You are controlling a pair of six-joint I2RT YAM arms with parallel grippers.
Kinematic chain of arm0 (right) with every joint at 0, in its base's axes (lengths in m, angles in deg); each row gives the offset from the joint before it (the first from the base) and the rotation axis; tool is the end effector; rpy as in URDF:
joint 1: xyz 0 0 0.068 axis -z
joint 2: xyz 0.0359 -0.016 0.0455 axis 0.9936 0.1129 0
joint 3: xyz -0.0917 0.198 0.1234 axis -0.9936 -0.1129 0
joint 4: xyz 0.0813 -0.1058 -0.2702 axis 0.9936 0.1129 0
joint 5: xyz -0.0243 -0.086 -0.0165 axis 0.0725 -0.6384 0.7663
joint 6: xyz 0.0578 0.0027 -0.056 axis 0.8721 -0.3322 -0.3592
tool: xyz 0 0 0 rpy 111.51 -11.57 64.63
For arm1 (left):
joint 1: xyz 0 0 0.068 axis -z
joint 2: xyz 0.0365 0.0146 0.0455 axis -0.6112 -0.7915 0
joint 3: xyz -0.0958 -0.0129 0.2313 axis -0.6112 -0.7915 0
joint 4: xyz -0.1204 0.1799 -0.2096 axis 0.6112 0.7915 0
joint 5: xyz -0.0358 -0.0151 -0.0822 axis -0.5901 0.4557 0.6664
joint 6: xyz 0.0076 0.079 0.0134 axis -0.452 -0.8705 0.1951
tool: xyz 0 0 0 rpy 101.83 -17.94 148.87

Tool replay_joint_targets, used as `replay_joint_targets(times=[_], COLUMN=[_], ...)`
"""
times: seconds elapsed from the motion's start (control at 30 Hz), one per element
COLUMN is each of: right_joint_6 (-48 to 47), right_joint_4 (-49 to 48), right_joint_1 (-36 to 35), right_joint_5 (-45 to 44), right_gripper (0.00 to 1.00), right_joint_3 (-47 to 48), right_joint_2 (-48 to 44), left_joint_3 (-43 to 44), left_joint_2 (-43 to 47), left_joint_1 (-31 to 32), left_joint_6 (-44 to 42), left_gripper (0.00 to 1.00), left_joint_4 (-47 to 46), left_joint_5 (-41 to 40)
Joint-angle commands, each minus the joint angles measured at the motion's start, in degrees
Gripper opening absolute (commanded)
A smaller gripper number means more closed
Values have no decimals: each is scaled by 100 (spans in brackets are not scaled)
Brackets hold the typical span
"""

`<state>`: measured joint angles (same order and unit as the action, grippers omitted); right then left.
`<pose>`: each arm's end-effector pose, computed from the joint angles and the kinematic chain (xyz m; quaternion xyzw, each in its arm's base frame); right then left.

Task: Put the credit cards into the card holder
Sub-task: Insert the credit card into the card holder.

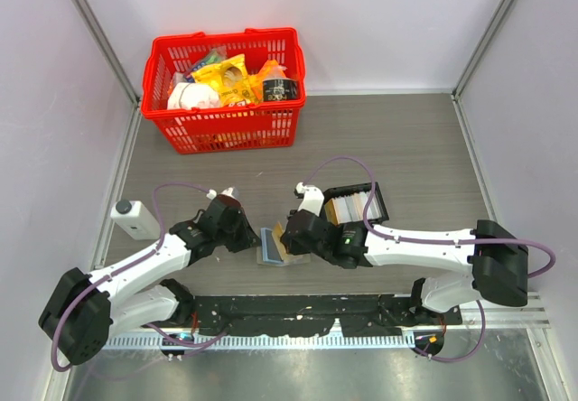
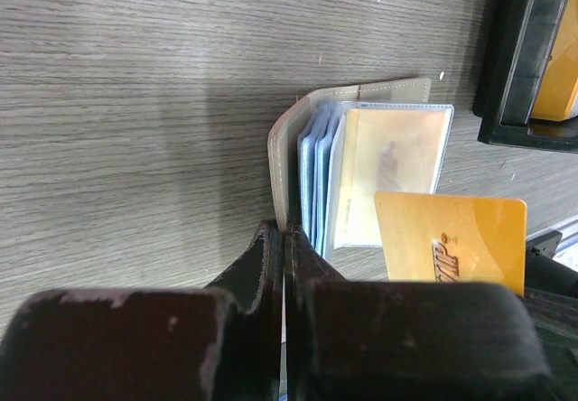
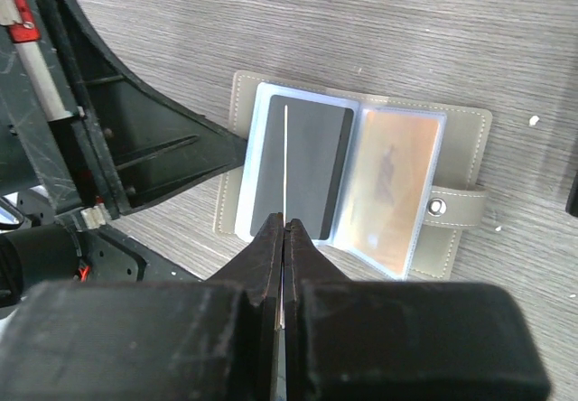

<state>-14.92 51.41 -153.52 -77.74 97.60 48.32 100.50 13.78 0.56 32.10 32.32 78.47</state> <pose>0.1461 0.3264 0.1676 -0.0594 0.8988 0.2671 0.3424 0.2070 -0.1686 0.1115 -0.1390 0.9284 -0.2729 0.2103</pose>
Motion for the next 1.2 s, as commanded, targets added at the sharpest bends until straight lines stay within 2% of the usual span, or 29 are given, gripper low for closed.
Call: replay_joint_targets(times=[0.0, 0.3, 0.5, 1.17], right_joint_6=[49, -259, -206, -109], right_joint_4=[-3, -714, -759, -381], right_joint_1=[39, 39, 39, 39], right_joint_5=[-129, 477, 644, 214], right_gripper=[1, 1, 1, 1], right_joint_3=[-91, 207, 173, -83], right_joint_2=[-185, 104, 333, -176], left_joint_3=[71, 71, 62, 27], left_joint_2=[70, 70, 97, 70], left_joint_1=[8, 8, 17, 8], left_joint_6=[-61, -70, -70, -79], left_gripper=[0, 0, 0, 0], left_joint_4=[-16, -25, -16, 11], left_joint_5=[-100, -83, -91, -162])
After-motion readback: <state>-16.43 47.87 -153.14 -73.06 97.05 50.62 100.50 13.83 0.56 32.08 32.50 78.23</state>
